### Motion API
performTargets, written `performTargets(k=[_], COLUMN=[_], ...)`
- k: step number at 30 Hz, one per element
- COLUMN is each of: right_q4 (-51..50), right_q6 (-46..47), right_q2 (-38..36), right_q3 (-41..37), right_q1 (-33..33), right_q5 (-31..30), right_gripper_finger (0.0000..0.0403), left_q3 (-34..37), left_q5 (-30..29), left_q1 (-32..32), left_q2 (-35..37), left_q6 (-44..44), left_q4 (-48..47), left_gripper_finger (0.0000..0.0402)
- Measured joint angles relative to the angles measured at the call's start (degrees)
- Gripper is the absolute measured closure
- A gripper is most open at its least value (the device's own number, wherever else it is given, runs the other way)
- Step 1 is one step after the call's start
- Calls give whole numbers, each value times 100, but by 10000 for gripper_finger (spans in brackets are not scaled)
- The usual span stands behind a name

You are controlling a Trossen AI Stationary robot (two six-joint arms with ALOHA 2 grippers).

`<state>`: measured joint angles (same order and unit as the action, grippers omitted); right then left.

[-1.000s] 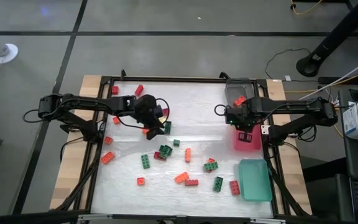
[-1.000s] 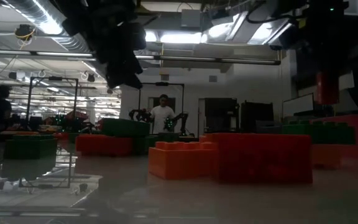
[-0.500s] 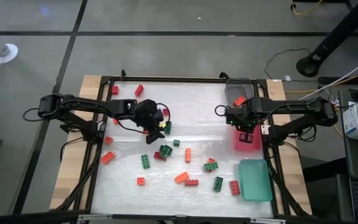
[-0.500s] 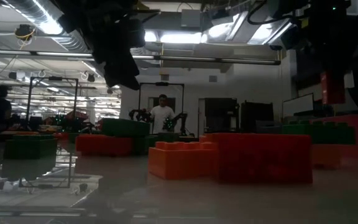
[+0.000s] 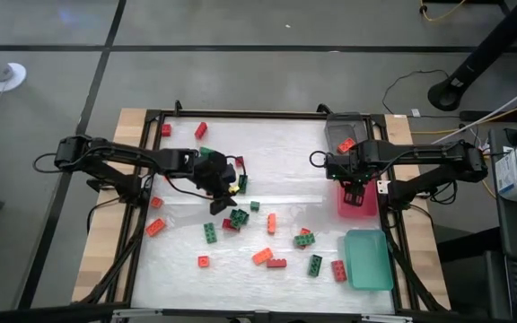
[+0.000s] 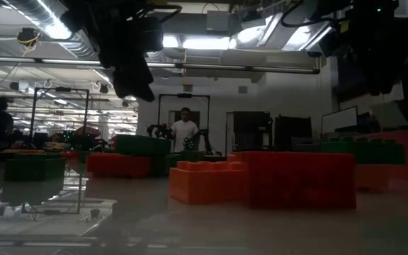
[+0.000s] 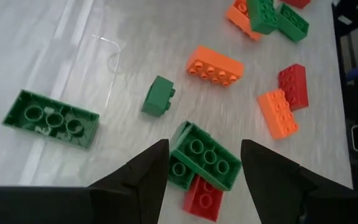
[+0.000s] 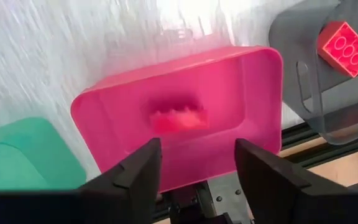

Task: Sort blocks
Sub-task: Put the green game piece into the blue bin

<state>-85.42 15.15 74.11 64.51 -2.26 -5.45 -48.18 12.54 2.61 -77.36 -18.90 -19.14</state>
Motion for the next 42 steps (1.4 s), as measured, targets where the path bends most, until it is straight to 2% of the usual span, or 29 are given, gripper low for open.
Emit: performTargets(k=[7,16,22,27,31,42], right_q4=[181,521,867,1135,1317,1512], right_q6=[0,-33,-39,-43,-43,-48], right_q2=[0,1,2,2,2,2], right_q3=[0,0,0,0,0,0], right_q1=[0,2,2,2,2,2], right_q5=[4,7,7,9,11,13], right_gripper_finger=[185,187,187,187,187,187], left_q3=[0,0,0,2,2,2], left_q5=[-248,-1045,-2263,-3100,-3148,-3074], left_q1=[-293,-828,-902,-577,-298,35], left_q2=[0,-9,-9,-82,-475,-1682], left_q6=[-263,-1245,-2032,-2298,-2593,-2613], left_q4=[3,4,-578,-763,-220,892], left_gripper_finger=[213,213,213,213,213,213])
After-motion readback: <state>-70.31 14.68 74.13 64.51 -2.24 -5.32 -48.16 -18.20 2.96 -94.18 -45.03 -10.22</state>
